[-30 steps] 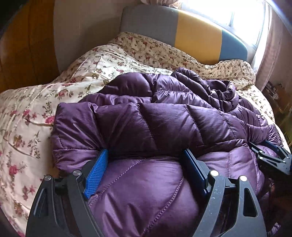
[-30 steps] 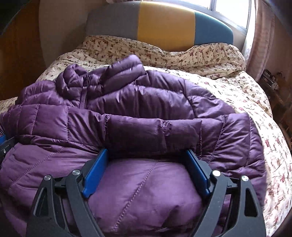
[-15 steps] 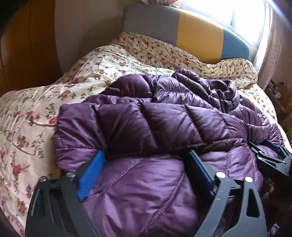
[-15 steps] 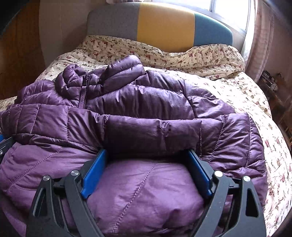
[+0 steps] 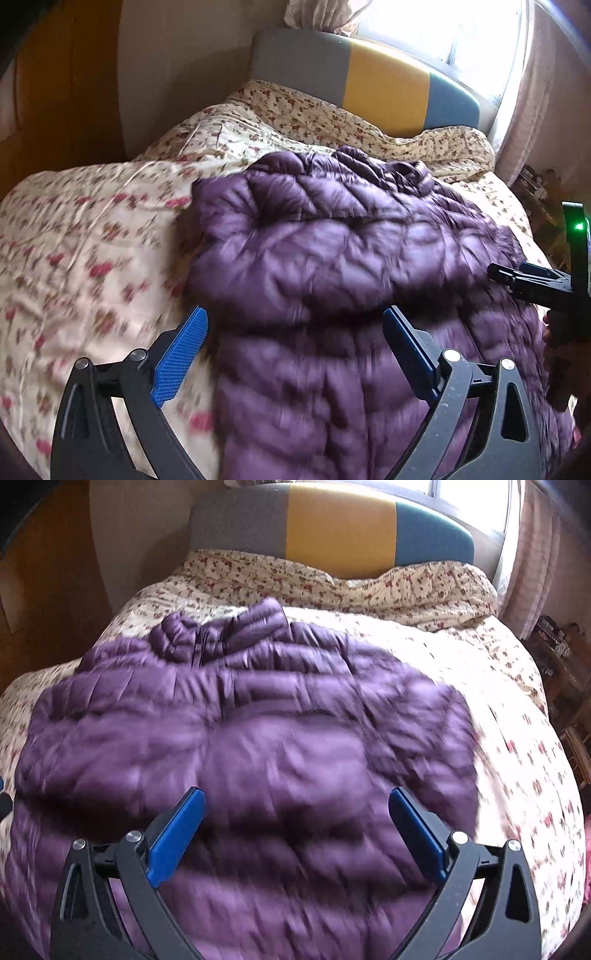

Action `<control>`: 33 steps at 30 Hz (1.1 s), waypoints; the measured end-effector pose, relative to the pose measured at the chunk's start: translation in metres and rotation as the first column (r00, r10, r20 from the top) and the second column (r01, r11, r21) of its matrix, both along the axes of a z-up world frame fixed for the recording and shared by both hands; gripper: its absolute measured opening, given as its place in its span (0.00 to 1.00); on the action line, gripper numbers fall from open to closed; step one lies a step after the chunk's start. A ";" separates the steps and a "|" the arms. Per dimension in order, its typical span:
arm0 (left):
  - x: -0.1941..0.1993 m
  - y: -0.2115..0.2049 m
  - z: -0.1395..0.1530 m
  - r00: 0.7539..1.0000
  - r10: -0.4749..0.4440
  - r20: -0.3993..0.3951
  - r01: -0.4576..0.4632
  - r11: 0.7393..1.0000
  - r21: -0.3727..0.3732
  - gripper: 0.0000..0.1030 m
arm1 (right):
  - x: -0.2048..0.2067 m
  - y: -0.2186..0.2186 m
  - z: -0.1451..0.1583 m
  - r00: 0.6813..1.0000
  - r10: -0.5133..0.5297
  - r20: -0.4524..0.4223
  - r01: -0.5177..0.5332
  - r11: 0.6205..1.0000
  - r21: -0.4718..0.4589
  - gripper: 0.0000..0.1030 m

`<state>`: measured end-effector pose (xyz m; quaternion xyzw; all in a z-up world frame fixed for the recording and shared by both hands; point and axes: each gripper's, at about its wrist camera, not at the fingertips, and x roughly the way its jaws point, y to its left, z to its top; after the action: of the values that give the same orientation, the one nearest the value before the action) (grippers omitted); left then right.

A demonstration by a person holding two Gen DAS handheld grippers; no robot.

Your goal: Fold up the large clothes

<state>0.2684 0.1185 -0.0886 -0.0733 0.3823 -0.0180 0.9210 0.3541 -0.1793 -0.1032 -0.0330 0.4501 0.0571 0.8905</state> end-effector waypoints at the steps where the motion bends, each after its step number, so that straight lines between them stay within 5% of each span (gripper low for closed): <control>1: -0.013 0.002 0.000 1.000 0.000 -0.001 0.000 1.000 -0.002 0.92 | -0.013 -0.007 -0.001 1.000 0.004 -0.013 -0.004 1.000 -0.007 0.97; 10: -0.113 0.017 -0.020 0.998 -0.004 -0.056 0.002 0.999 -0.033 0.92 | -0.123 -0.071 -0.023 0.992 -0.017 -0.126 0.011 0.999 -0.053 0.96; 16: -0.168 0.019 -0.037 0.994 -0.013 -0.105 0.002 0.994 -0.110 0.90 | -0.190 -0.095 -0.028 0.984 -0.005 -0.178 0.013 0.999 0.041 0.93; 22: -0.209 0.014 -0.044 0.993 -0.020 -0.118 -0.001 0.984 -0.176 0.70 | -0.228 -0.096 -0.029 0.977 0.047 -0.207 -0.016 0.989 0.149 0.66; 24: -0.216 0.010 -0.044 0.993 -0.041 -0.112 0.022 0.986 -0.166 0.49 | -0.233 -0.092 -0.026 0.974 0.081 -0.212 -0.046 0.985 0.165 0.42; 27: -0.222 0.006 -0.043 0.993 -0.066 -0.096 0.049 0.984 -0.172 0.21 | -0.239 -0.080 -0.018 0.971 0.129 -0.202 -0.102 0.985 0.138 0.18; 33: -0.227 0.008 -0.022 0.995 -0.092 -0.041 0.082 0.979 -0.185 0.08 | -0.247 -0.063 0.006 0.973 0.177 -0.147 -0.173 0.984 0.042 0.11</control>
<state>0.0418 0.1267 -0.1104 -0.1411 0.4044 -0.0915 0.8990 0.1070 -0.2428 -0.0969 -0.0554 0.5102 0.1441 0.8461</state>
